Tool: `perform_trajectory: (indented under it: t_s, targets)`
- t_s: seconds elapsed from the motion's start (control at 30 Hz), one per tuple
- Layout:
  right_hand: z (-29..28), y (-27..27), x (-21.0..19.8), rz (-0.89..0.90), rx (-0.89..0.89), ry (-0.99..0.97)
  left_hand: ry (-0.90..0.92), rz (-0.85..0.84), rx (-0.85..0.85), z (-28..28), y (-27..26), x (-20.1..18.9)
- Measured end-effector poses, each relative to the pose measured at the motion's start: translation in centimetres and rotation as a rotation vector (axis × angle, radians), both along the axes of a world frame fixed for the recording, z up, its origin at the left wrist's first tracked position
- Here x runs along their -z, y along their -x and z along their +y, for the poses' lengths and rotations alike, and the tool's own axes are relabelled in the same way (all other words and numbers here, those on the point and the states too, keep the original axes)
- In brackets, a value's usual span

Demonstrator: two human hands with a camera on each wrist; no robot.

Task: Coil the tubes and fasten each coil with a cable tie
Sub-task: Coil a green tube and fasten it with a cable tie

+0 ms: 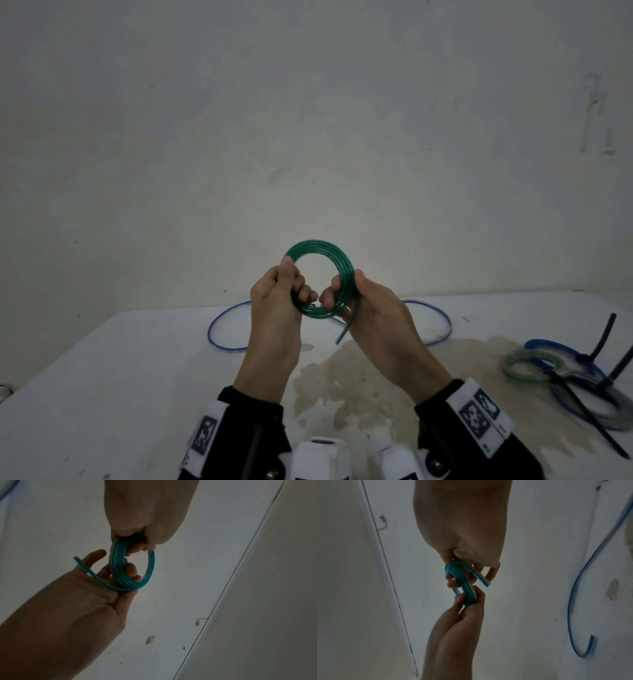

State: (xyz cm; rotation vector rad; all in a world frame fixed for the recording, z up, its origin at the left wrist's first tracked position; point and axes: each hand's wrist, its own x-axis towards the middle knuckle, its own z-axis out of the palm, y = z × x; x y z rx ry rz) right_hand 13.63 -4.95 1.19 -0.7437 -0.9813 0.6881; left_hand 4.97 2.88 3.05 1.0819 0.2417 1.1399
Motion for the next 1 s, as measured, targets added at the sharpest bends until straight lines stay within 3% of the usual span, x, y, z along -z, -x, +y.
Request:
perform_trajectory:
  t_s: [0.1, 0.23, 0.43, 0.7, 1.0]
  targets:
    - [-0.1, -0.5, -0.4, -0.002, 0.059, -0.019, 0.006, -0.007, 0.208, 0.4, 0.7, -0.3]
    - [-1.1, -2.2, -1.0, -0.098, 0.076, 0.044, -0.199, 0.173, 0.395, 1.2, 2.2, -0.8]
    - [-2.0, -2.7, -1.3, -0.311, 0.056, 0.150, -0.395, 0.262, 0.341, 1.0, 2.8, -1.1]
    - [-1.3, -2.1, -1.2, -0.762, 0.498, 0.061, -0.424, 0.228, 0.138, 0.8, 2.2, -1.0]
    - [-2.7, -2.0, -2.1, -0.517, 0.220, 0.158, -0.552, 0.327, 0.059, 1.2, 2.4, -0.7]
